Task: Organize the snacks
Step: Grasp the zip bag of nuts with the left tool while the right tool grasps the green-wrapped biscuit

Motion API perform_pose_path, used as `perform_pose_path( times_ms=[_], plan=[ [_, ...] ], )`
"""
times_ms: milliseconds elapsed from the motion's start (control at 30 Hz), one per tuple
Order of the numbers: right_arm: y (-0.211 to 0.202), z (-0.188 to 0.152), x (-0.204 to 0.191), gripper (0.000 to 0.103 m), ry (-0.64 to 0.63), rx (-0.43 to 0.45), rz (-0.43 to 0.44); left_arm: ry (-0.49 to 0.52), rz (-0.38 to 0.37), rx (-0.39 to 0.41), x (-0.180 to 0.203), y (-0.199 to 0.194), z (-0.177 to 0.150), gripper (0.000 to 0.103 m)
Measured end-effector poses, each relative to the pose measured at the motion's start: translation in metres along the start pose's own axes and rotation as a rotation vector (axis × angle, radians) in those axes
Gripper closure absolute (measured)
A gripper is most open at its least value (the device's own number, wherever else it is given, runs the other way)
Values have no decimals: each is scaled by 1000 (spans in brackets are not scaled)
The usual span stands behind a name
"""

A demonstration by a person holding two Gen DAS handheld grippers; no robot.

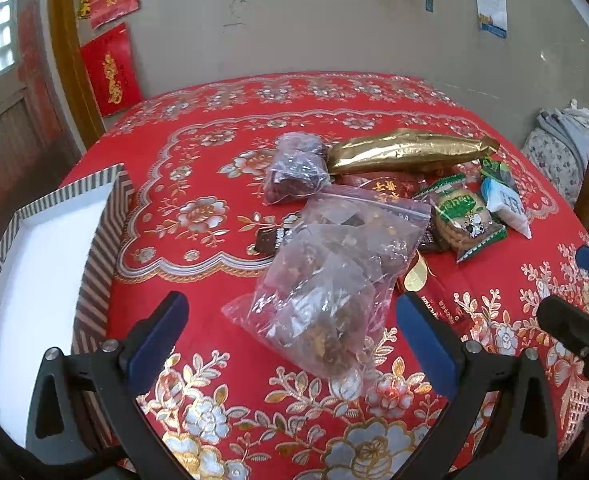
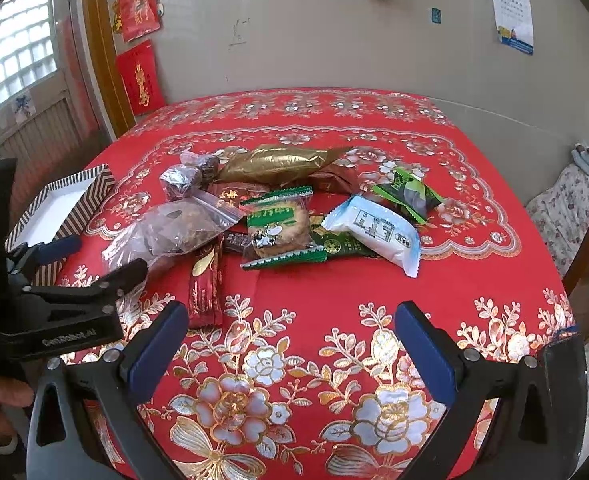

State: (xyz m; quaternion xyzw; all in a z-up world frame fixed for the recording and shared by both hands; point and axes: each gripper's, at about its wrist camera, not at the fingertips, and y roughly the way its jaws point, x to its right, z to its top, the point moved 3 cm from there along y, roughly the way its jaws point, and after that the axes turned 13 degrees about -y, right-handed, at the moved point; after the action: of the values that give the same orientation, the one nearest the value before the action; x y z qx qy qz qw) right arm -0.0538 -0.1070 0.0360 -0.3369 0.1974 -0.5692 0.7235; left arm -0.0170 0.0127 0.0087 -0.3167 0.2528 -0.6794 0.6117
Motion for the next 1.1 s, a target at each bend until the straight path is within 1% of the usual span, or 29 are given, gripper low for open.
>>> perform_pose_path(
  times_ms=[167,367,467,600,733,833,900,933,1033,1067,1100],
  plan=[
    [0,10,5,0,-20,4,-18,22,-51,-34,10,10,11,0],
    [10,22,12,0,-48,-17,-24,83,-36,-100,20,33,15,0],
    [20,29,15,0,-51,-27,4,95,-43,-118,22,39,15,0],
    [38,38,16,0,-65,-65,37,94,-48,-128,24,44,15,0],
    [52,46,11,0,-109,-93,35,85,-50,-125,25,45,18,0],
    [62,48,6,0,-156,-124,9,88,-48,-125,25,47,19,0],
    [66,48,5,0,-168,-134,2,79,-45,-131,23,48,20,0],
    [69,48,5,1,-164,-142,12,79,-40,-132,23,48,20,0],
    [79,47,7,13,-151,-171,33,82,-42,-124,22,49,20,2],
    [81,45,8,23,-148,-174,35,84,-47,-120,22,48,20,7],
    [81,43,8,34,-147,-173,39,88,-52,-116,22,46,19,11]
  ],
)
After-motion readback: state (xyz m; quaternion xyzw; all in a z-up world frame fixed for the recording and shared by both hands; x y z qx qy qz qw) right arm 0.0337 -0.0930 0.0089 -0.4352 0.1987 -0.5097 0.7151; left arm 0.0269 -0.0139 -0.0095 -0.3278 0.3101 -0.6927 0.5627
